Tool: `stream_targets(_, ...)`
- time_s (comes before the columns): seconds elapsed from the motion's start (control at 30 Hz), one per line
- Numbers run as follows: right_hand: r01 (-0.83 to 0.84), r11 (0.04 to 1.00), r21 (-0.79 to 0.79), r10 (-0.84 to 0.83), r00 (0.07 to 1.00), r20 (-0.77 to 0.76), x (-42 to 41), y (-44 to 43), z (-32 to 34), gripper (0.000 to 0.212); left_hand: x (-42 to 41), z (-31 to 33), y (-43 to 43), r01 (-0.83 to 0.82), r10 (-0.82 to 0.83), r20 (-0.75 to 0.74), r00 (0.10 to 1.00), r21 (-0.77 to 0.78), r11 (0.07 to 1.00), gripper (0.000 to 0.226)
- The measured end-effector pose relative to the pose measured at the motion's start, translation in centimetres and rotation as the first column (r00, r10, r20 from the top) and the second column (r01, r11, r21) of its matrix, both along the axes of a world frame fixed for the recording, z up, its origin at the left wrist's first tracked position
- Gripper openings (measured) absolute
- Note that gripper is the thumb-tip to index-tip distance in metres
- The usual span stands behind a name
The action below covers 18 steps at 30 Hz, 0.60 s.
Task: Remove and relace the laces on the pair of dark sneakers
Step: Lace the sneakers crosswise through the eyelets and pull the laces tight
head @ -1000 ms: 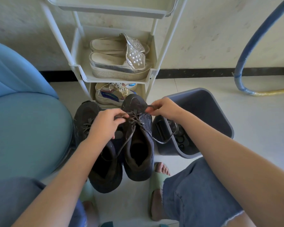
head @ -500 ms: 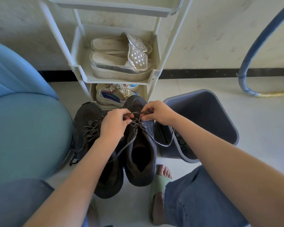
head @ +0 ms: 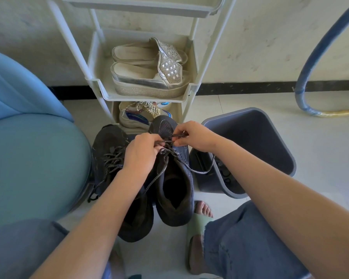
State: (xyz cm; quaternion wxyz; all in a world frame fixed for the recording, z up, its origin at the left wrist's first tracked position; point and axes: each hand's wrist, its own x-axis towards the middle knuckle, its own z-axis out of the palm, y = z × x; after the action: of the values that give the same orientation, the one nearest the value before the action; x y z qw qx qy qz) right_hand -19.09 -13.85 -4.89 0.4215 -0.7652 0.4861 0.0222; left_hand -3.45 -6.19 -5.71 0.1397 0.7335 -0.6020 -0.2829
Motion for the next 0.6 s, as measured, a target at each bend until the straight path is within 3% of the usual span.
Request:
stream_targets(0.2, 0.145, 0.987, 0.063, -0.148, 0.987, 0.055, -1.6, -0.2, 0.4, 0.013, -0.4, -0.4, -0.2, 0.106, -0.108, 0.072, 0.992, 0.028, 0.994, 0.017)
stream_targets(0.33, 0.102, 0.986, 0.13, -0.107, 0.994, 0.033, -1.9, 0.3, 0.3, 0.011, -0.8, -0.4, 0.1, 0.058, -0.058, -0.012, 0.998, 0.037, 0.998, 0.015)
stream_targets(0.47, 0.089, 0.986, 0.14, -0.098, 0.993, 0.064, -1.4, 0.5, 0.1, 0.015, -0.8, 0.4, 0.2, 0.046, -0.044, -0.034, 0.998, 0.062, 0.997, 0.029)
stream_targets(0.6, 0.104, 0.984, 0.144, -0.121, 0.986, 0.112, -1.0, 0.7, 0.0, 0.013, -0.8, 0.3, 0.1, 0.09, -0.088, -0.044, 0.995, 0.039, 0.995, 0.021)
